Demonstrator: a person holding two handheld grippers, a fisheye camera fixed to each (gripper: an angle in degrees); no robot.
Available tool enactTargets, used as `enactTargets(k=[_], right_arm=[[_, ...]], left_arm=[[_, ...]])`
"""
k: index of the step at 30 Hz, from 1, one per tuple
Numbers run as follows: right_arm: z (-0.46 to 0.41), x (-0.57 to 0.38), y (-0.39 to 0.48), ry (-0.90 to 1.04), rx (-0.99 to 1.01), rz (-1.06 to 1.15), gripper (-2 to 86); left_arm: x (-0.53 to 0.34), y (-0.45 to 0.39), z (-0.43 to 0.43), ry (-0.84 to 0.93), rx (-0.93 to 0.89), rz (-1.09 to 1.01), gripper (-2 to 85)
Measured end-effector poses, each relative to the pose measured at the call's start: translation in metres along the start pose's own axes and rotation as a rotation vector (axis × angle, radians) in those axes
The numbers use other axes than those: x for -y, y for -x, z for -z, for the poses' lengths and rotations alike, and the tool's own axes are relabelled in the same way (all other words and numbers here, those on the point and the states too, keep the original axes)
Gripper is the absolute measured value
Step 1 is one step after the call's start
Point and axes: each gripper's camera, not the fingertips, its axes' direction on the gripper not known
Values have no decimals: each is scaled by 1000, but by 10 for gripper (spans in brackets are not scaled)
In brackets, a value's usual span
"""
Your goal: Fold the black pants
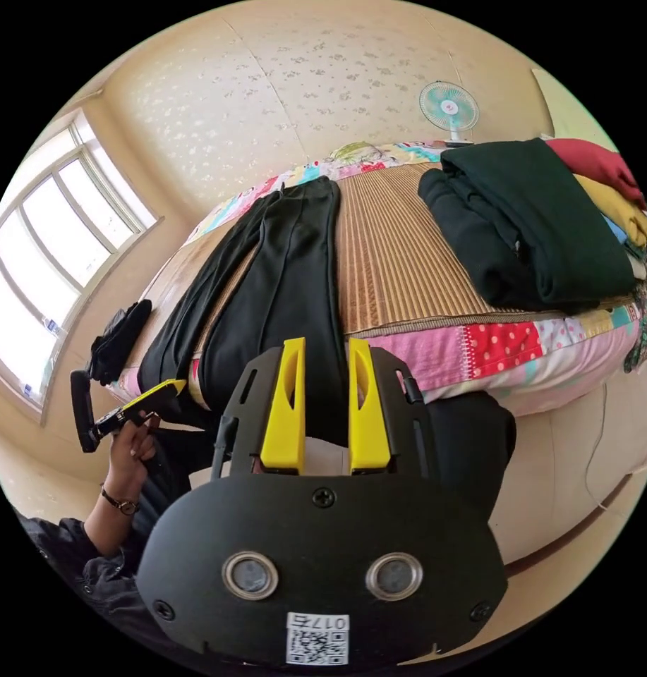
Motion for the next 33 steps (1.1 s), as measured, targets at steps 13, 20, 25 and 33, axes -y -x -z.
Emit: enactTargets(k=[13, 20, 25, 33], right_arm=[[-37, -32, -22, 345, 29, 119, 44], [43, -49, 4, 121, 140, 221, 28], [51, -56, 81, 139, 250, 509, 25], [-43, -97, 157, 277, 236, 618, 22]], left_arm=[[1, 56, 57, -76, -172, 30, 52], [9, 103, 81, -58, -450, 53, 77], [19, 119, 103, -81, -613, 36, 122], [21, 141, 116, -91, -766, 59, 156]])
